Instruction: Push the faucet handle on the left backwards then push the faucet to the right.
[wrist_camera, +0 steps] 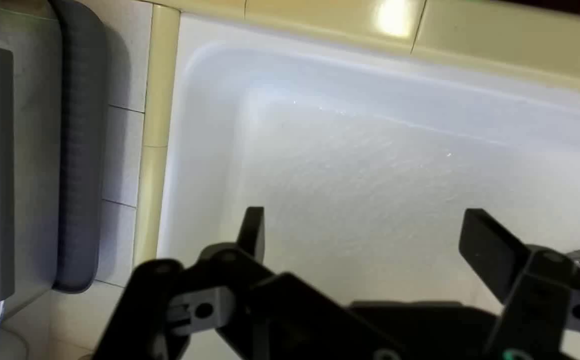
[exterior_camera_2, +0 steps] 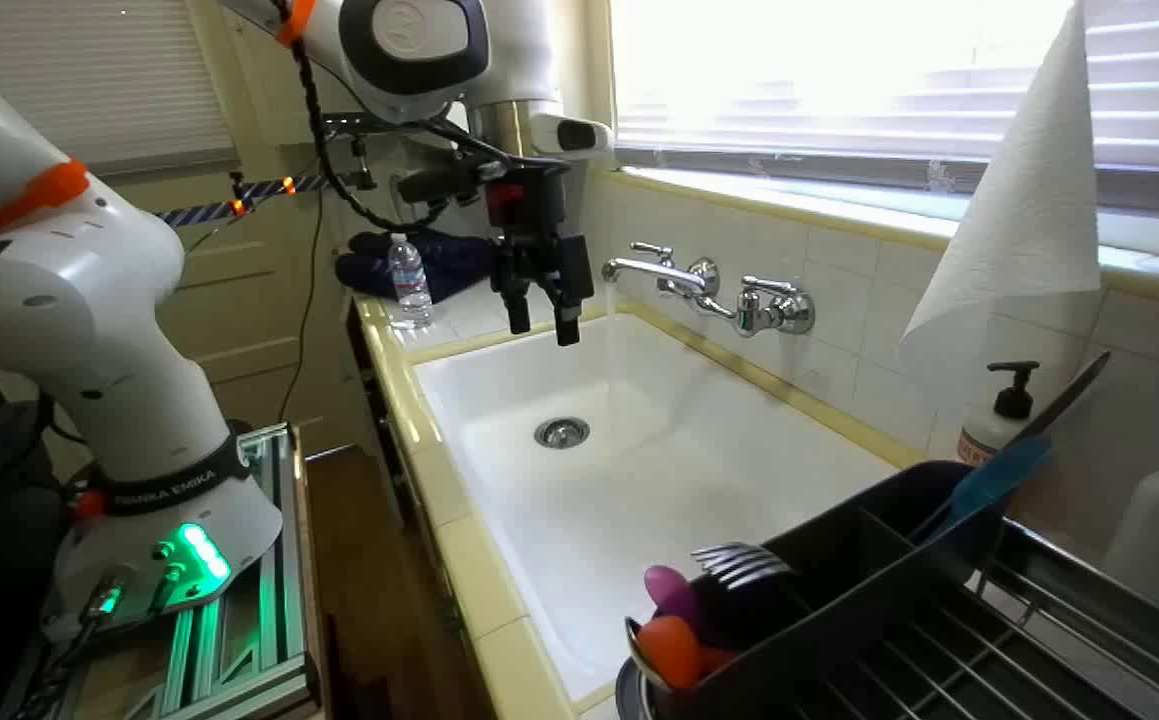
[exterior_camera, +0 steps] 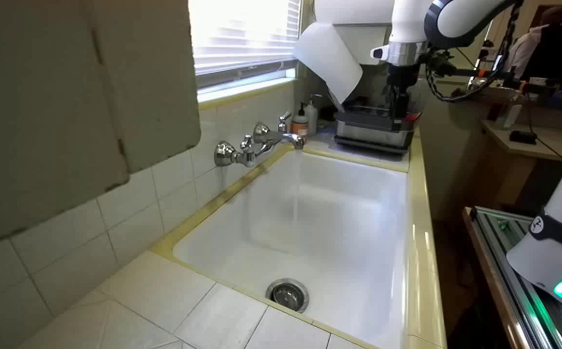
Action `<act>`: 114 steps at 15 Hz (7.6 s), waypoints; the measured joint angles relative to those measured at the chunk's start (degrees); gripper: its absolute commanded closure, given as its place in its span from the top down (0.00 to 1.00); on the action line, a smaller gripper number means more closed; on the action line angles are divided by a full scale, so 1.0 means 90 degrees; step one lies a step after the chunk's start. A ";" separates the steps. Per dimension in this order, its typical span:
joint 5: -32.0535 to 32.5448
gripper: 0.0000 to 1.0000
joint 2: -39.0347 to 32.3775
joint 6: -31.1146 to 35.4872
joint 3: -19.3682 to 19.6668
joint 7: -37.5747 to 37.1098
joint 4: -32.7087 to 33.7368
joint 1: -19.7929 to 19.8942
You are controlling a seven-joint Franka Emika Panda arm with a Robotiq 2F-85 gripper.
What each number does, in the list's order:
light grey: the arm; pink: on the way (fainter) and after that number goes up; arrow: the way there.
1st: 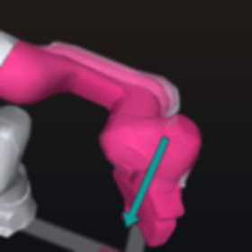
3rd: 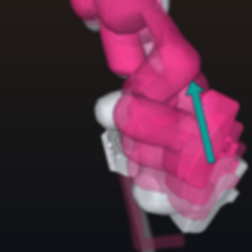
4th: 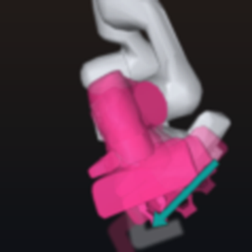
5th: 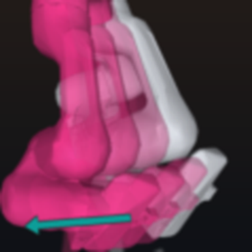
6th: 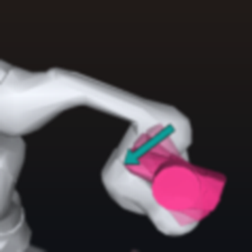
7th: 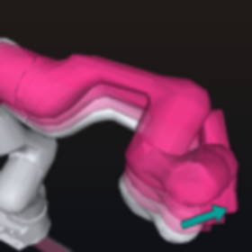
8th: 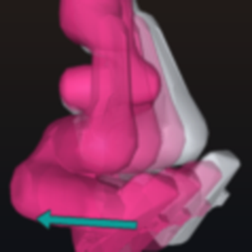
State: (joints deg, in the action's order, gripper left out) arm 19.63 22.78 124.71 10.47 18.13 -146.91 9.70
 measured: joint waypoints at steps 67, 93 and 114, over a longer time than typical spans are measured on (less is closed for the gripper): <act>-0.2845 0.00 -0.4959 0.1406 -0.2064 0.0666 0.4978 -0.1100; -0.2649 0.34 -0.3783 0.0775 -0.1792 -0.1248 0.4024 -0.1293; -0.2050 0.81 -0.3121 0.0756 -0.1070 -0.2908 0.3398 -0.1107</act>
State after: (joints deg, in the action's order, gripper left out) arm 1.18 -5.30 131.51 0.83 -8.05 -116.33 -0.26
